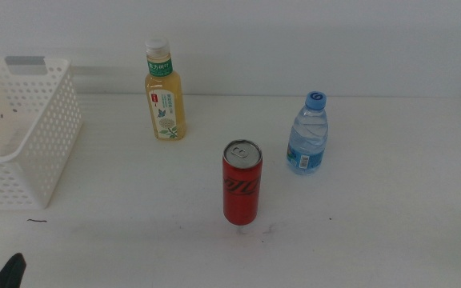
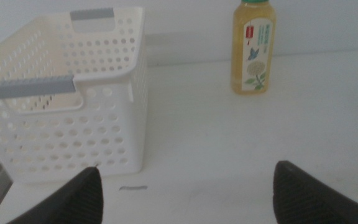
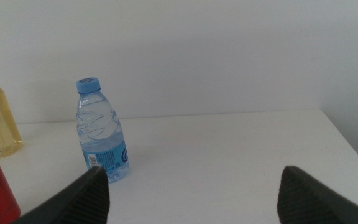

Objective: Use arms to grab the bottles and put them into the dustbin to the left of the table.

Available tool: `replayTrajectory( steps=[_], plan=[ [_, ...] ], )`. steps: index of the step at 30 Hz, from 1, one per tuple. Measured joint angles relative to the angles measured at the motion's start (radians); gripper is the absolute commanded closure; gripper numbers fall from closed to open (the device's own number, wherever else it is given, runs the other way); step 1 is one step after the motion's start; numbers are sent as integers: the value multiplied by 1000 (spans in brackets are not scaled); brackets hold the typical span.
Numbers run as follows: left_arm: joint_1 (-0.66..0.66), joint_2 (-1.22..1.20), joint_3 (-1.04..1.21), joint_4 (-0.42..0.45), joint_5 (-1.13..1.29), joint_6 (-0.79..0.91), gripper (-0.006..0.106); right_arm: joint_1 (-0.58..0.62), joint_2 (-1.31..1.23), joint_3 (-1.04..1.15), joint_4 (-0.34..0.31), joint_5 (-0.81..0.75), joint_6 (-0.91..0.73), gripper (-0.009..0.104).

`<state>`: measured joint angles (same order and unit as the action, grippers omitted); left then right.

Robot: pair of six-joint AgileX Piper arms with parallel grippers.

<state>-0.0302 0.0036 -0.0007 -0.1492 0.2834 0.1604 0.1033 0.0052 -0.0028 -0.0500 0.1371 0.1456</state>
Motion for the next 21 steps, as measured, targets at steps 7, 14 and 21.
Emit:
replayTrajectory(
  steps=[7, 14, 21],
  plan=[
    [-202, 346, 2, -61, -346, 0, 7, 0, 0, 0, 0, 0, 0, 6],
    [-553, 910, 1, -47, -1022, -14, 7, 0, 0, 0, 0, 0, 0, 6],
    [-639, 1326, -2, 14, -1438, -109, 7, 0, 0, 0, 0, 0, 0, 6]
  ],
)
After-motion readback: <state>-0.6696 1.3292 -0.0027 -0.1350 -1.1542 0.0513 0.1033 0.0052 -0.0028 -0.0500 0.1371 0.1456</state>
